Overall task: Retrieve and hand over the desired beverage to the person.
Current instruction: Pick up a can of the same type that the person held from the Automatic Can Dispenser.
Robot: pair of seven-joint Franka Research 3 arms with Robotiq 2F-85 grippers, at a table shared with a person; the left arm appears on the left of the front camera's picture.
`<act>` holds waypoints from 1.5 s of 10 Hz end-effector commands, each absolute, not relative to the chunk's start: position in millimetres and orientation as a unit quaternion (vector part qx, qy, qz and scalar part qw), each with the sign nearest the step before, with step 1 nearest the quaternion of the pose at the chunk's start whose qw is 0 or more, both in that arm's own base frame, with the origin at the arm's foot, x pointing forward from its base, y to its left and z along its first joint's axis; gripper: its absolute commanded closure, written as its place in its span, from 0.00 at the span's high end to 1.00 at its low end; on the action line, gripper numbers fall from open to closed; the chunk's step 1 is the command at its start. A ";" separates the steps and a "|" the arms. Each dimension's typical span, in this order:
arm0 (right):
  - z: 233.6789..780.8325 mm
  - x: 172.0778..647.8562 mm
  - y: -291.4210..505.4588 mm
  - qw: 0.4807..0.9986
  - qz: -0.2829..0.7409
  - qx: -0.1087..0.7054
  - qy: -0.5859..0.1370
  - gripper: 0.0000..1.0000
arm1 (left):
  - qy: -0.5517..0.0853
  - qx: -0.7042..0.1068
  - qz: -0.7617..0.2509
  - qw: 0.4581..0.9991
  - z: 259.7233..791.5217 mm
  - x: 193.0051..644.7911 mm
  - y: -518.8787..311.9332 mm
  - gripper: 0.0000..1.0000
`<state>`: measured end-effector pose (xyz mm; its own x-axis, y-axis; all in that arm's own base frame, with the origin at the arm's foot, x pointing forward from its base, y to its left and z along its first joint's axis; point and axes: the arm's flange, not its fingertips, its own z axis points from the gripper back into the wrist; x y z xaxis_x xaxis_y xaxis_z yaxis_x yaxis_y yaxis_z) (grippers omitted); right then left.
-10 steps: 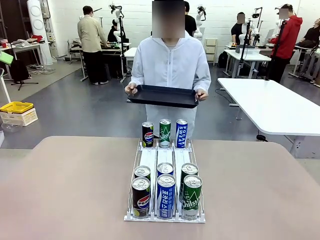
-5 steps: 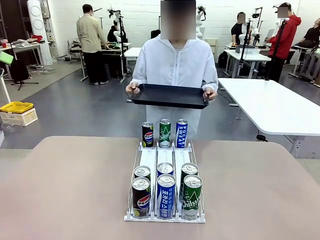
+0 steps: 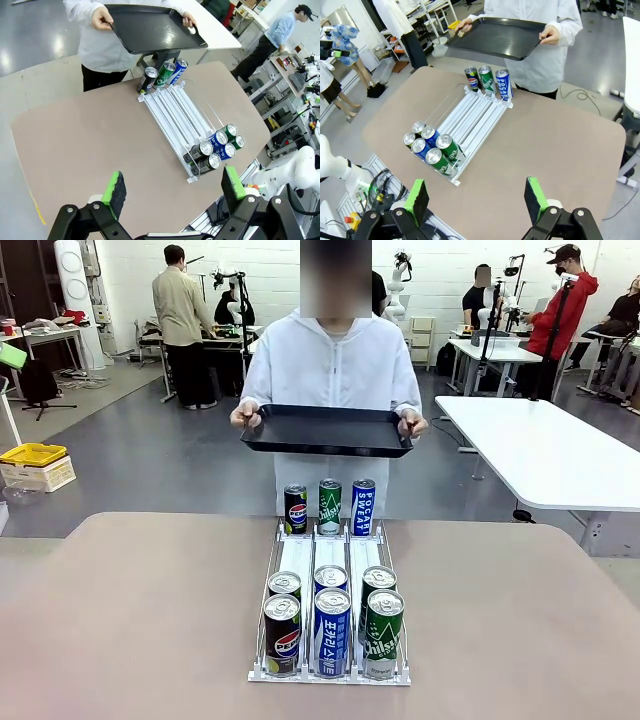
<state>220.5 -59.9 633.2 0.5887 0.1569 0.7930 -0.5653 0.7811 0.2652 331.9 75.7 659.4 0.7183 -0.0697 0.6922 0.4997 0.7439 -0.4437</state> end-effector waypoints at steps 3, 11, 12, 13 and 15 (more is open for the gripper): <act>632.9 221.6 -58.9 0.850 0.220 0.263 -0.401 1.00 | -0.342 -0.323 -0.171 0.866 659.3 332.5 75.9 1.00; 632.9 221.6 -58.9 0.850 0.220 0.263 -0.401 1.00 | -0.342 -0.323 -0.171 0.866 659.3 332.5 75.9 1.00; 632.9 221.6 -58.9 0.850 0.220 0.263 -0.401 1.00 | -0.342 -0.323 -0.171 0.866 659.3 332.5 75.9 1.00; 632.9 221.6 -58.9 0.850 0.220 0.263 -0.401 1.00 | -0.342 -0.323 -0.171 0.866 659.3 332.5 75.9 1.00; 632.9 221.6 -58.9 0.850 0.220 0.263 -0.401 1.00 | -0.342 -0.323 -0.171 0.866 659.3 332.5 75.9 1.00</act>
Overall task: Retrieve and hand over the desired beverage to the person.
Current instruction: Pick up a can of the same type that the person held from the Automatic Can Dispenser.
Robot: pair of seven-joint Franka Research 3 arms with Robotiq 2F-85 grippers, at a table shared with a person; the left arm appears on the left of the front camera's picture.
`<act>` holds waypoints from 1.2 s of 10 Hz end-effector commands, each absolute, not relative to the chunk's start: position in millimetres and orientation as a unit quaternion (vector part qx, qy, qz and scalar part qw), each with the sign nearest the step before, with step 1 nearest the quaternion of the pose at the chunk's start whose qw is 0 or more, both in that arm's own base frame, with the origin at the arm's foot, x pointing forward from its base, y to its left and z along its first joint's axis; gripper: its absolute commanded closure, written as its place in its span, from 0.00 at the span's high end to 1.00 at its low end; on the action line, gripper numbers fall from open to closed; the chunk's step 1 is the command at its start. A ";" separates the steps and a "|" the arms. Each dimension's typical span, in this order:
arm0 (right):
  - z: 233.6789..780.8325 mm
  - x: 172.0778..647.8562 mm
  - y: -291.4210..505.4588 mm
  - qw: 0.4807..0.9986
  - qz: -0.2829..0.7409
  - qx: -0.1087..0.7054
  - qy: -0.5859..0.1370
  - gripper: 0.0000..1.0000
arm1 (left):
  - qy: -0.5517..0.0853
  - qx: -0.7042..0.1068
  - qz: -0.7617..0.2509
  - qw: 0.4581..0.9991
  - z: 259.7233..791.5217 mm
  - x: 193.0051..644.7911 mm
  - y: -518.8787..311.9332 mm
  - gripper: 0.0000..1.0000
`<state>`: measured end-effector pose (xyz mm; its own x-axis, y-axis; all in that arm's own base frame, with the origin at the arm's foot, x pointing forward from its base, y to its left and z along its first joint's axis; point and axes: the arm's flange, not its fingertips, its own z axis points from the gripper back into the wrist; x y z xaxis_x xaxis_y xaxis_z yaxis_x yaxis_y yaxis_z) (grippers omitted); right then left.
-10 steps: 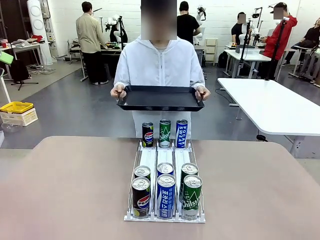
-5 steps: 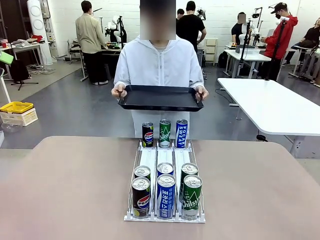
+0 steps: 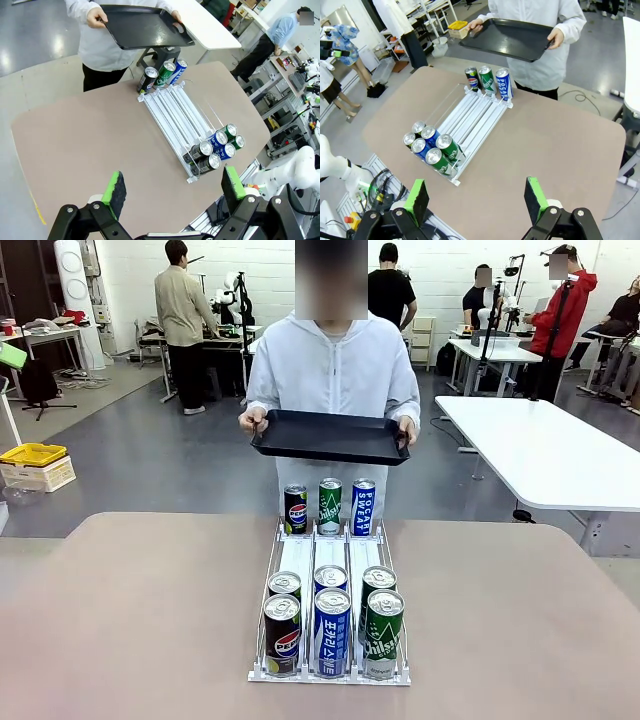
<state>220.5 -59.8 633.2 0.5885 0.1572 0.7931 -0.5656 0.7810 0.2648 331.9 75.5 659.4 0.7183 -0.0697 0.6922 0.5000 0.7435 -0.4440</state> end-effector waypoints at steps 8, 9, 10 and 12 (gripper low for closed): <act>632.9 221.6 -58.9 0.850 0.220 0.263 -0.401 1.00 | -0.342 -0.323 -0.171 0.866 659.3 332.5 75.9 1.00; 632.9 221.6 -58.9 0.850 0.220 0.263 -0.401 1.00 | -0.342 -0.323 -0.171 0.866 659.3 332.5 75.9 1.00; 632.9 221.6 -58.9 0.850 0.220 0.263 -0.401 1.00 | -0.342 -0.323 -0.171 0.866 659.3 332.5 75.9 1.00; 632.9 221.6 -58.9 0.850 0.220 0.263 -0.401 1.00 | -0.342 -0.323 -0.171 0.866 659.3 332.5 75.9 1.00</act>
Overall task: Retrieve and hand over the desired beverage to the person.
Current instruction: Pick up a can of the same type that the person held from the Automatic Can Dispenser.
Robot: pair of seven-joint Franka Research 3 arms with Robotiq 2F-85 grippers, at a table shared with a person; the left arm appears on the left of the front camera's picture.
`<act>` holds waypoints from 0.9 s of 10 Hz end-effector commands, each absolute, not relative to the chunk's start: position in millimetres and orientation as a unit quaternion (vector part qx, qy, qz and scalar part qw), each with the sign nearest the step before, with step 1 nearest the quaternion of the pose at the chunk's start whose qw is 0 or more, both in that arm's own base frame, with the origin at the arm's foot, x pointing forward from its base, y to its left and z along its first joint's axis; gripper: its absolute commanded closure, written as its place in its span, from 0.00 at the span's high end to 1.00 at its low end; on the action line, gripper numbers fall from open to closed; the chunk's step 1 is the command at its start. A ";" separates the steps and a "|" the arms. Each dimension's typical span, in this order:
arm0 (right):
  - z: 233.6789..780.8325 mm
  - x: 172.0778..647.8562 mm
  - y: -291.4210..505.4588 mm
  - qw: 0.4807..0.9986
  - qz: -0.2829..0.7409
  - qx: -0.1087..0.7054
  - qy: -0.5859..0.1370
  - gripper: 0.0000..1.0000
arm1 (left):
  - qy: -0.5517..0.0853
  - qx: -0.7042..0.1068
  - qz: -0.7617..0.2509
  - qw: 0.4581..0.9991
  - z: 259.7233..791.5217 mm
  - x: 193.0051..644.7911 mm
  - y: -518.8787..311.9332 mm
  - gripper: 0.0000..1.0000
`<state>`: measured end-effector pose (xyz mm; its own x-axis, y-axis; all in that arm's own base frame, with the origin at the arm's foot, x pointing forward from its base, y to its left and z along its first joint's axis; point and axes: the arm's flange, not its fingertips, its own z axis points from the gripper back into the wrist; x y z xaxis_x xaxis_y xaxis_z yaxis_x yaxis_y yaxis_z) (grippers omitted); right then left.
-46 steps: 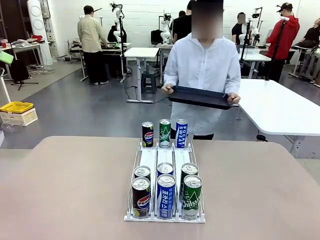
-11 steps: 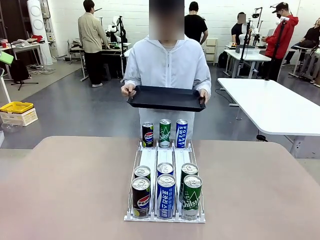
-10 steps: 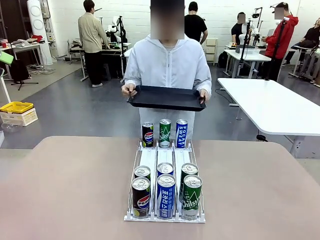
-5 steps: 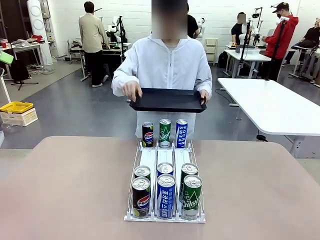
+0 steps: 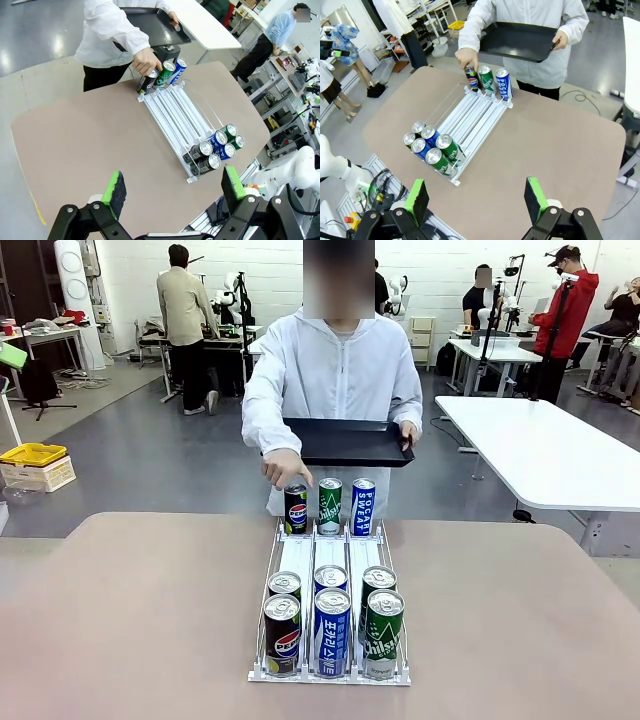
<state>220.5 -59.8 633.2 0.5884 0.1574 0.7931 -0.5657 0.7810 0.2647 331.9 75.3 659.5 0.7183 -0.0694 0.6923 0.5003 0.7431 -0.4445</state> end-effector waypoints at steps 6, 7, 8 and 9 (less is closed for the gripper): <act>632.9 221.6 -58.9 0.850 0.220 0.263 -0.401 1.00 | -0.342 -0.323 -0.171 0.866 659.3 332.5 75.9 1.00; 632.9 221.6 -58.9 0.850 0.220 0.263 -0.401 1.00 | -0.342 -0.323 -0.171 0.866 659.3 332.5 75.9 1.00; 632.9 221.6 -58.9 0.850 0.220 0.263 -0.401 1.00 | -0.342 -0.323 -0.171 0.866 659.3 332.5 75.9 1.00; 632.9 221.6 -58.9 0.850 0.220 0.263 -0.401 1.00 | -0.342 -0.323 -0.171 0.866 659.3 332.5 75.9 1.00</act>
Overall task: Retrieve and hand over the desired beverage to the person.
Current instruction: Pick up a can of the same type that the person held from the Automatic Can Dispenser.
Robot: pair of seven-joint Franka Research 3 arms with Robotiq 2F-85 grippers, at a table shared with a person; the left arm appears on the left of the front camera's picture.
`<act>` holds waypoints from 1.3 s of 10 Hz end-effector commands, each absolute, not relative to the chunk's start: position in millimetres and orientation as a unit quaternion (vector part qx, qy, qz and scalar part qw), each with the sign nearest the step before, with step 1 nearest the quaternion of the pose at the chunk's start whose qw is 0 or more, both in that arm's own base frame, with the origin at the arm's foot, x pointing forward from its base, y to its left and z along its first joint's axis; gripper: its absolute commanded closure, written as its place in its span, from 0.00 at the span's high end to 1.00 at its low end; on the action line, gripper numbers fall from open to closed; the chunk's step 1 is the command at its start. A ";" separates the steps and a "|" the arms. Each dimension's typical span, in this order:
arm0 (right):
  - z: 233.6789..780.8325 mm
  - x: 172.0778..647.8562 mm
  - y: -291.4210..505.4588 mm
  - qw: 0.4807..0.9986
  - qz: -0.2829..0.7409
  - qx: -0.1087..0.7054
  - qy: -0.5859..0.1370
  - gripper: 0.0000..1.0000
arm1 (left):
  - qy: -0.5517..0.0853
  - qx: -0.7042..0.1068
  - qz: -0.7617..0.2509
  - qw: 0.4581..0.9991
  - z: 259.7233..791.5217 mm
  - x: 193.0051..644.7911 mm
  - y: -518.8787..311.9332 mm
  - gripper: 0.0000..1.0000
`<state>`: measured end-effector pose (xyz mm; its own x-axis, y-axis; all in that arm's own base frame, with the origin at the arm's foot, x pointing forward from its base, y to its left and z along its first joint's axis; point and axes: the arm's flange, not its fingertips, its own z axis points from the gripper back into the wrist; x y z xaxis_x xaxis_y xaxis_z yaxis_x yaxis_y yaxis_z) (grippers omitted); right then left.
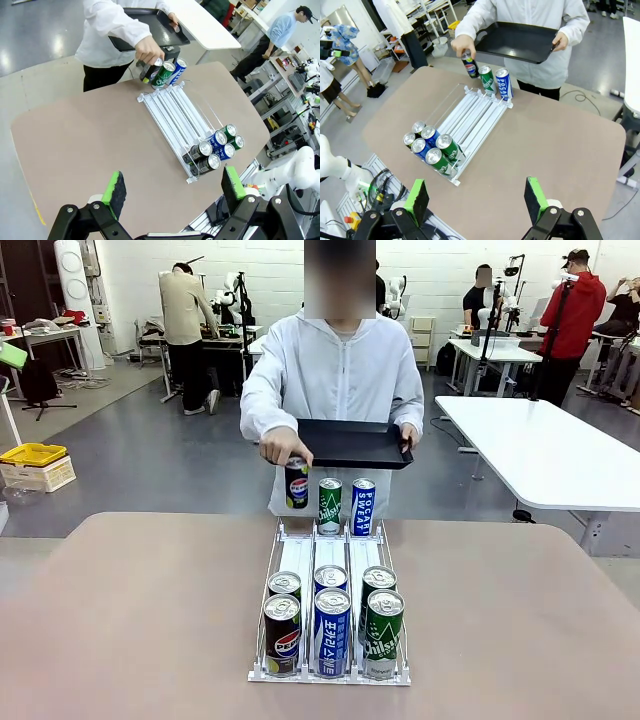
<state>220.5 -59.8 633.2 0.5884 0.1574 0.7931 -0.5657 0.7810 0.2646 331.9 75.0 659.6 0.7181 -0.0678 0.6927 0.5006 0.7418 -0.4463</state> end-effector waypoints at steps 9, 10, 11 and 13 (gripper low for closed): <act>632.9 221.6 -58.9 0.850 0.220 0.263 -0.401 1.00 | -0.342 -0.323 -0.171 0.866 659.3 332.5 75.9 1.00; 632.9 221.6 -58.9 0.850 0.220 0.263 -0.401 1.00 | -0.342 -0.323 -0.171 0.866 659.3 332.5 75.9 1.00; 632.9 221.6 -58.9 0.850 0.220 0.263 -0.401 1.00 | -0.342 -0.323 -0.171 0.866 659.3 332.5 75.9 1.00; 632.9 221.6 -58.9 0.850 0.220 0.263 -0.401 1.00 | -0.342 -0.323 -0.171 0.866 659.3 332.5 75.9 1.00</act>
